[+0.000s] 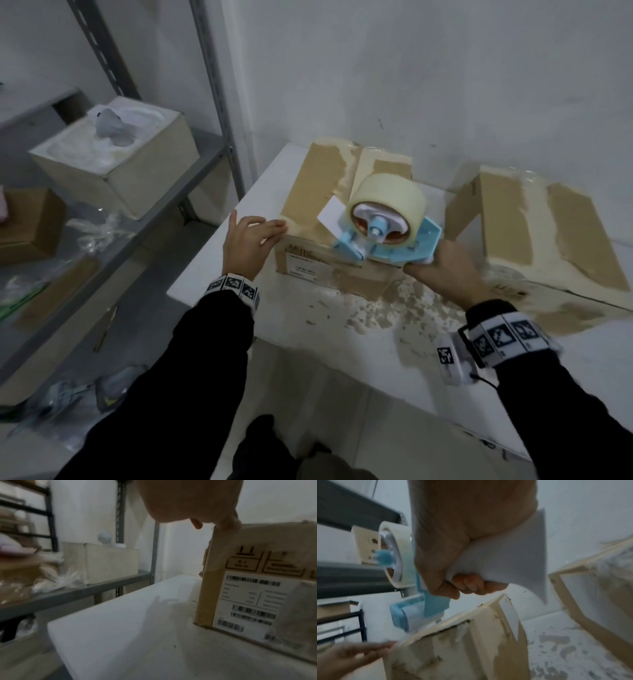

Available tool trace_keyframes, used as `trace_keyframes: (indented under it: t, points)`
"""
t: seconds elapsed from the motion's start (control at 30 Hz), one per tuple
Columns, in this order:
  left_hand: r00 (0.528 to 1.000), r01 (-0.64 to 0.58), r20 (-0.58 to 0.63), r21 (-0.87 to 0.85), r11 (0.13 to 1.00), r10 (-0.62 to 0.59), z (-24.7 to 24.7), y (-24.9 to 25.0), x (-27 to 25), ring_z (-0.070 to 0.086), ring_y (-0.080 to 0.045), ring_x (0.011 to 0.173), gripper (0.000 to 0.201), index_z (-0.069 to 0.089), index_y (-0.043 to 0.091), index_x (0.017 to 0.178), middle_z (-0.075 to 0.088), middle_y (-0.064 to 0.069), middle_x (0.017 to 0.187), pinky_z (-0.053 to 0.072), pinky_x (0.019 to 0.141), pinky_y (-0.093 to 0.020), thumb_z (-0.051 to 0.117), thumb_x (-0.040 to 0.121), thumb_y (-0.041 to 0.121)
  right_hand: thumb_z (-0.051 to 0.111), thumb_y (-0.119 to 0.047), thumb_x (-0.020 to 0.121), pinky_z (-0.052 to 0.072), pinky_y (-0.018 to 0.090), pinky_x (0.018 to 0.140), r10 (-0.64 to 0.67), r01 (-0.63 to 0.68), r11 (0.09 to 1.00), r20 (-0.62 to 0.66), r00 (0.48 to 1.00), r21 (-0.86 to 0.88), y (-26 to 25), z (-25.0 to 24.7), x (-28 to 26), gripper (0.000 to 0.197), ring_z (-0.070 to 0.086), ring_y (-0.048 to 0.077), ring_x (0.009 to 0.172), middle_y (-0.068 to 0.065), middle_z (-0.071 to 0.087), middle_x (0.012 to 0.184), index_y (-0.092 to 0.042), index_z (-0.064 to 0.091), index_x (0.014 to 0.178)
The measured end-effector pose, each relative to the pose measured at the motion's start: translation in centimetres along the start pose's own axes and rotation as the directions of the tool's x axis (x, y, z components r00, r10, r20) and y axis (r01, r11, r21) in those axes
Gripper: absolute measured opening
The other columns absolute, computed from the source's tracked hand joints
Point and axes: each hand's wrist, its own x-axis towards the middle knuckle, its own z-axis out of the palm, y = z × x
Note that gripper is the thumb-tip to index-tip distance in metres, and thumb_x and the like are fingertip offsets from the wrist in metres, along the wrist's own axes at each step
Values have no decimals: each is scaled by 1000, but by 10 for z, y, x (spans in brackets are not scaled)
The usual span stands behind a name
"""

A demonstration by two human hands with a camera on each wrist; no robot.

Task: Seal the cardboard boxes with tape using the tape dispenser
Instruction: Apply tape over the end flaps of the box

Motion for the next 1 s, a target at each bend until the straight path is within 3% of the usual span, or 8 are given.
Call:
trace_keyframes:
  t: [0.1,0.17,0.33,0.47,0.57,0.73,0.83,1.0]
  points:
    - [998,-64,-6,60,996,65,-8,8,2,61,-23,98,14,75,19,92,73,7,94,17,110,-49,67,82,25,70,-19,75,40,28,55,27,-26,999,-24,999,38,-1,-4,4,11,62,23,76,5,67,83,-18,61,81]
    - [992,-129,6,69,989,129,-12,21,6,60,-23,100,12,72,16,89,70,2,96,17,112,-49,64,80,19,70,-17,73,40,28,56,13,-13,1000,-30,999,-5,-1,-9,7,13,62,22,76,5,66,81,-11,64,84]
    - [921,-322,231,-1,947,313,15,58,-1,56,-24,115,39,58,15,123,60,-5,125,33,105,-47,37,93,27,66,-27,65,44,30,57,-21,20,999,-17,1000,-30,3,-18,13,31,64,25,73,13,70,80,-3,68,84]
    - [897,-290,365,62,955,249,26,54,-10,53,-21,123,44,51,21,132,54,1,135,40,99,-46,30,95,30,69,-21,70,49,35,64,-31,32,998,9,999,-60,6,-21,10,27,64,29,78,15,70,84,-2,68,88]
    - [885,-255,403,1,967,233,24,51,-5,41,-18,132,51,43,27,137,44,6,144,30,106,-39,19,94,39,71,-15,71,52,42,68,-15,15,1000,-5,1000,-16,12,-20,5,22,64,30,79,15,70,87,-3,67,90]
    - [906,-222,362,-40,974,221,27,49,-5,38,-15,135,52,43,31,137,43,9,144,22,110,-37,18,93,41,70,-12,73,50,40,67,-7,7,1000,11,1000,11,22,-27,0,10,64,29,78,9,68,82,-16,62,78]
    - [913,-211,344,-64,975,220,26,47,-3,39,-14,133,51,46,31,136,45,10,142,23,109,-38,20,93,42,71,-9,75,51,43,72,14,-14,1000,-21,1000,-9,38,-43,-6,12,65,31,82,16,70,88,-5,66,86]
    - [915,-232,327,-57,971,238,32,48,-1,44,-18,130,47,50,28,133,48,8,140,28,105,-40,25,94,39,71,-4,78,46,21,57,94,-87,991,-65,993,105,66,-70,-16,19,57,-1,62,5,64,73,-19,60,76]
